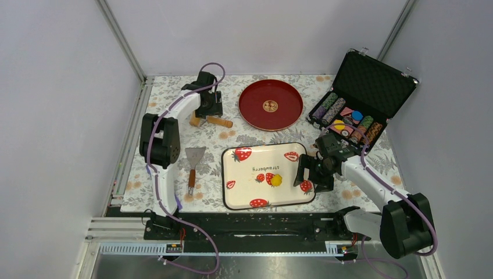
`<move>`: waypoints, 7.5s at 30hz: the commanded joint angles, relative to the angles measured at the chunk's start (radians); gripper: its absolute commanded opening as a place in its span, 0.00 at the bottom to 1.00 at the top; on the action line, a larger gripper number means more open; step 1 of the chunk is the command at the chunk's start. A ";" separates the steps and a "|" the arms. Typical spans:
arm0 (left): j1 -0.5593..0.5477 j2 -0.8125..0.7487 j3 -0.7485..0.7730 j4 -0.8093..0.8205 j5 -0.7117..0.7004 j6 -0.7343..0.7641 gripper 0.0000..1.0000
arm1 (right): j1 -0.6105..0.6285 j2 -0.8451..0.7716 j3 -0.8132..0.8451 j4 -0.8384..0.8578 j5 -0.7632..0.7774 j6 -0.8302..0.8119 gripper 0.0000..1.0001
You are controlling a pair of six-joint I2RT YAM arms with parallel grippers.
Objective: Roll out the dumpling wrappers from the dough
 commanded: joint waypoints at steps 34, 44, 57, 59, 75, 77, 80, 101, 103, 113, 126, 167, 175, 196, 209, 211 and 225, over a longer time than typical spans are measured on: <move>0.091 -0.064 -0.222 -0.067 0.151 -0.088 0.35 | -0.002 0.004 0.008 0.007 -0.048 -0.018 0.97; 0.075 -0.171 -0.357 -0.015 0.146 -0.094 0.00 | -0.002 -0.024 0.039 -0.031 -0.046 -0.025 0.98; 0.061 -0.441 -0.461 0.004 0.165 -0.107 0.00 | -0.002 -0.074 0.117 -0.085 -0.057 -0.016 0.99; 0.048 -0.490 -0.488 0.003 0.159 -0.107 0.00 | -0.002 -0.079 0.127 -0.087 -0.086 -0.017 0.99; -0.279 -1.037 -0.814 0.060 -0.009 -0.204 0.00 | -0.002 -0.208 0.191 -0.046 -0.325 0.054 0.99; -0.316 -1.086 -0.845 0.060 -0.012 -0.227 0.00 | -0.001 -0.221 0.188 -0.023 -0.374 0.079 0.99; -0.381 -1.140 -0.878 0.041 -0.058 -0.285 0.00 | 0.003 -0.239 0.177 0.019 -0.427 0.127 1.00; -0.943 -1.069 -0.901 0.084 -0.234 -0.584 0.00 | 0.251 -0.179 0.081 0.448 -0.443 0.441 0.91; -0.970 -1.063 -0.891 0.086 -0.236 -0.591 0.00 | 0.263 -0.164 0.077 0.458 -0.448 0.443 0.89; -1.016 -1.069 -0.884 0.093 -0.223 -0.610 0.00 | 0.323 -0.089 0.074 0.524 -0.455 0.463 0.77; -1.039 -1.081 -0.891 0.090 -0.225 -0.625 0.00 | 0.413 0.044 0.121 0.579 -0.448 0.472 0.70; -1.041 -1.096 -0.916 0.096 -0.223 -0.667 0.92 | 0.463 0.113 0.203 0.484 -0.405 0.408 0.00; -0.986 -1.221 -1.043 0.392 -0.103 -0.683 0.99 | 0.462 0.066 0.172 0.418 -0.289 0.359 0.00; -0.312 -1.200 -1.010 0.037 0.198 -0.489 0.88 | 0.184 -0.126 0.277 -0.021 -0.184 0.145 0.00; -0.147 -0.963 -1.184 0.378 0.452 -0.425 0.54 | 0.164 -0.185 0.342 -0.139 -0.179 0.095 0.00; -0.137 -0.935 -1.203 0.411 0.472 -0.413 0.52 | 0.164 -0.180 0.362 -0.163 -0.171 0.083 0.00; -0.128 -0.802 -1.286 0.572 0.526 -0.427 0.41 | 0.164 -0.128 0.458 -0.287 -0.135 0.034 0.00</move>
